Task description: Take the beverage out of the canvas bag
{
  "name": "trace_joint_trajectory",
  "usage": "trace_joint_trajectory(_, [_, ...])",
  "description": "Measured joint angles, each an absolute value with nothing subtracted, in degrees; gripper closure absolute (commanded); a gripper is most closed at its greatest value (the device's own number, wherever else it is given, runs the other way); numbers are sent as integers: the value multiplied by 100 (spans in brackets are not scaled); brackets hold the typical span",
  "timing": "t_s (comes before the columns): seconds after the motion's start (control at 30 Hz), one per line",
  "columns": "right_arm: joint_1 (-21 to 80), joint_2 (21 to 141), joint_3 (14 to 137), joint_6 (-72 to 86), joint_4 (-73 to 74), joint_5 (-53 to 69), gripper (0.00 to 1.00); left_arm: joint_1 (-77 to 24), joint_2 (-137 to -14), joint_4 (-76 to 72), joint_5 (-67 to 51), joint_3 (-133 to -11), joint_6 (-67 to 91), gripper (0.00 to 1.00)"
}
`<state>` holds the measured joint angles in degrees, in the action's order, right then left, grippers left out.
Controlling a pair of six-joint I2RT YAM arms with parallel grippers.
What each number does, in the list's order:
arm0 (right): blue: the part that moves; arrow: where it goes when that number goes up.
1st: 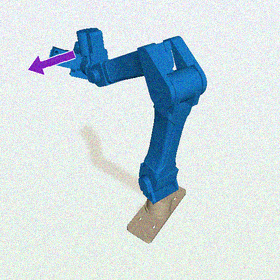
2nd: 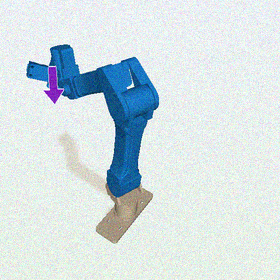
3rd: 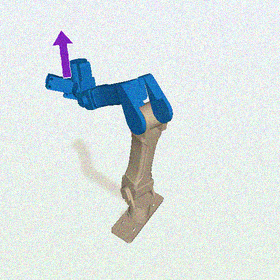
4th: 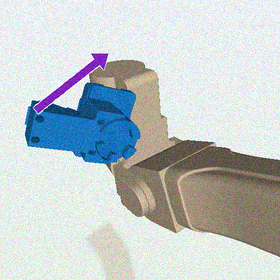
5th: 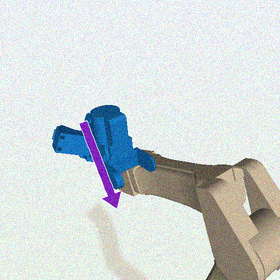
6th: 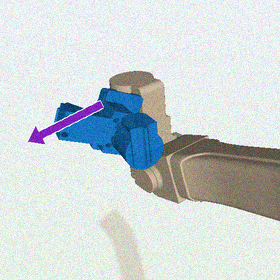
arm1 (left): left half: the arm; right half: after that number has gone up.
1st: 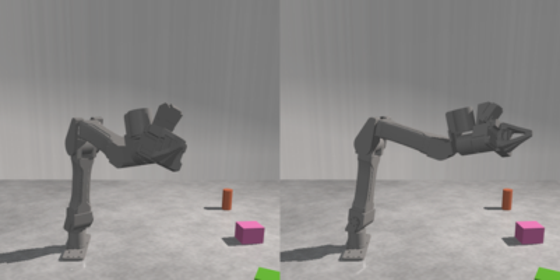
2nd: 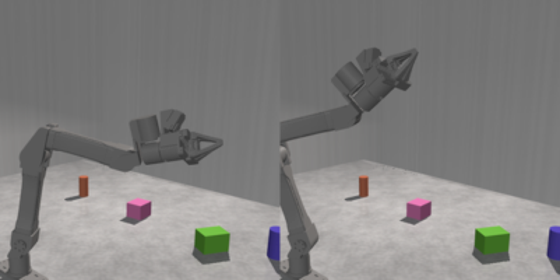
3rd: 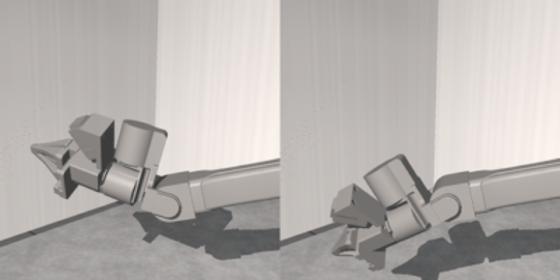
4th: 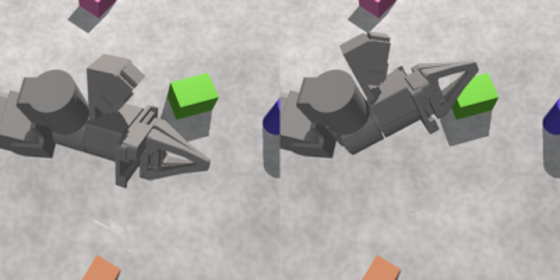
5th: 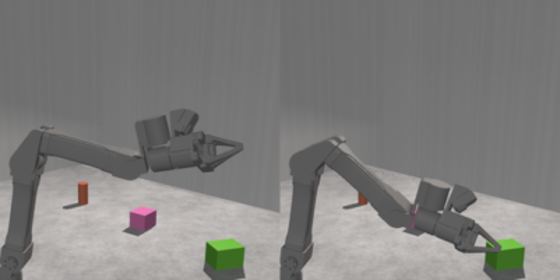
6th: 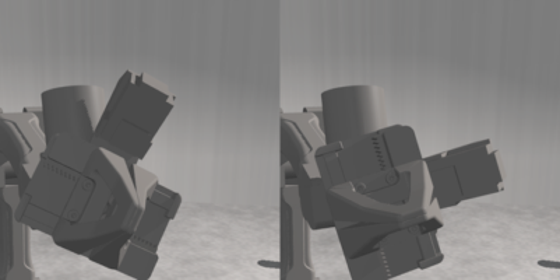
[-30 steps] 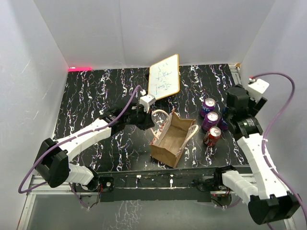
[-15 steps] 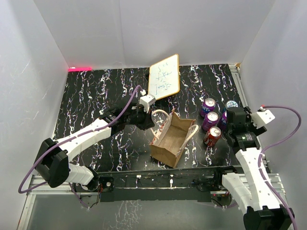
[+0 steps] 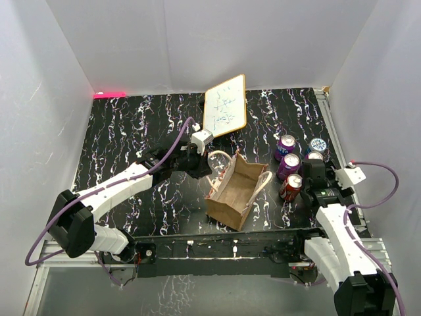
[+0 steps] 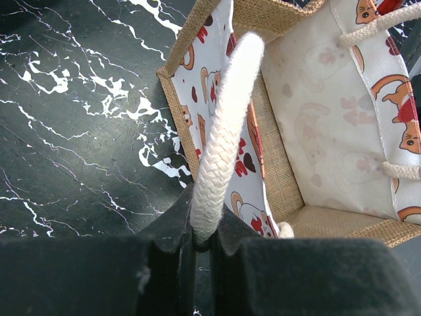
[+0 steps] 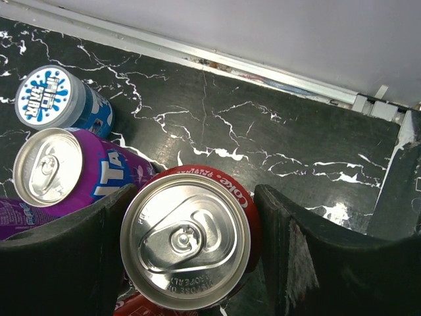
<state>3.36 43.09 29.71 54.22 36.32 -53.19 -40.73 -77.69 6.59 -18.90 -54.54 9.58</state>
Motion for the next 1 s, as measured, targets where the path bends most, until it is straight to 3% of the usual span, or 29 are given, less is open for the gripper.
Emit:
trace_joint_trajectory(0.2, [336, 4543, 2703, 5629, 3350, -5288, 87, -4073, -7769, 659, -1890, -5454, 958, 100])
trace_joint_trajectory(0.57, [336, 4694, 2475, 5712, 3183, -5245, 37, -4073, -7749, 694, -1861, -5454, 956, 100])
trace_joint_trajectory(0.77, [336, 4466, 2443, 5649, 3135, -5203, 19, -4073, -7749, 696, -1844, -5454, 954, 99])
trace_joint_trajectory(1.0, [336, 4132, 2445, 5378, 2886, -5256, 13, -4073, -7749, 701, -1817, -5454, 941, 97])
